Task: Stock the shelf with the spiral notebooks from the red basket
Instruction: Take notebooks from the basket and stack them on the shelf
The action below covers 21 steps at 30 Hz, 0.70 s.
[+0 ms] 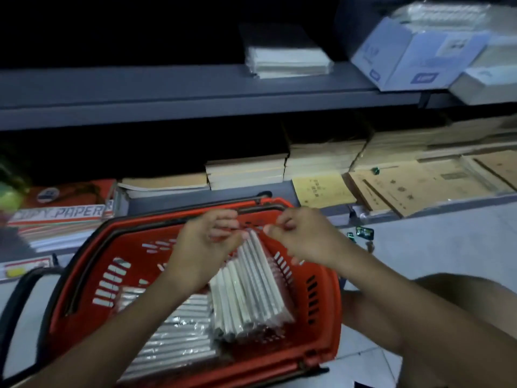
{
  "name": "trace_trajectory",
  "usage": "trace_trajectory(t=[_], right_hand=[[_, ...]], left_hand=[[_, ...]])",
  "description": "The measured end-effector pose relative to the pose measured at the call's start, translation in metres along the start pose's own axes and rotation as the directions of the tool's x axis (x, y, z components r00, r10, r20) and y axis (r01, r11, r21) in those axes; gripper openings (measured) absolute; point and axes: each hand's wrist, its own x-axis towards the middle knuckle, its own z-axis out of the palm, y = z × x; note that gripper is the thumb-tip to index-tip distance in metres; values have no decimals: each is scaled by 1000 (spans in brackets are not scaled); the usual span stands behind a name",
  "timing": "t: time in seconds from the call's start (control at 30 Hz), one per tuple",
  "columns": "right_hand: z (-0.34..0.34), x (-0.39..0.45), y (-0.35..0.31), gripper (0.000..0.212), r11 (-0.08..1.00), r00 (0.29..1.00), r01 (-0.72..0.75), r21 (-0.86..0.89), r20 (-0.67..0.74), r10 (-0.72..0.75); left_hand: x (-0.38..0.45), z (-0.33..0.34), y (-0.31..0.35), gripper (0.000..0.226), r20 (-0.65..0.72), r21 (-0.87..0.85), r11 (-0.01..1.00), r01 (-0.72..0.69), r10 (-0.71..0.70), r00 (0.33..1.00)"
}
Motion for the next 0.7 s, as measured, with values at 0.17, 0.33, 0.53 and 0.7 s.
trace_trajectory(t=[0.17,0.33,0.53,0.7], right_hand=[[71,-4,43,53,982,955,-98,-162,263,138],[91,-8,69,30,964,908,-267,-14,333,256],[88,-3,82,36,944,907,-331,-2,274,319],[70,-15,59,48,970,981,-138,-200,106,162]], left_hand=[[-39,25,-58,27,110,-10,980,201,-199,974],[-46,27,-70,29,179,40,964,262,-265,948],[-39,28,-66,31,238,27,945,325,-321,916],[-34,28,-55,17,273,-112,908,404,-363,891]])
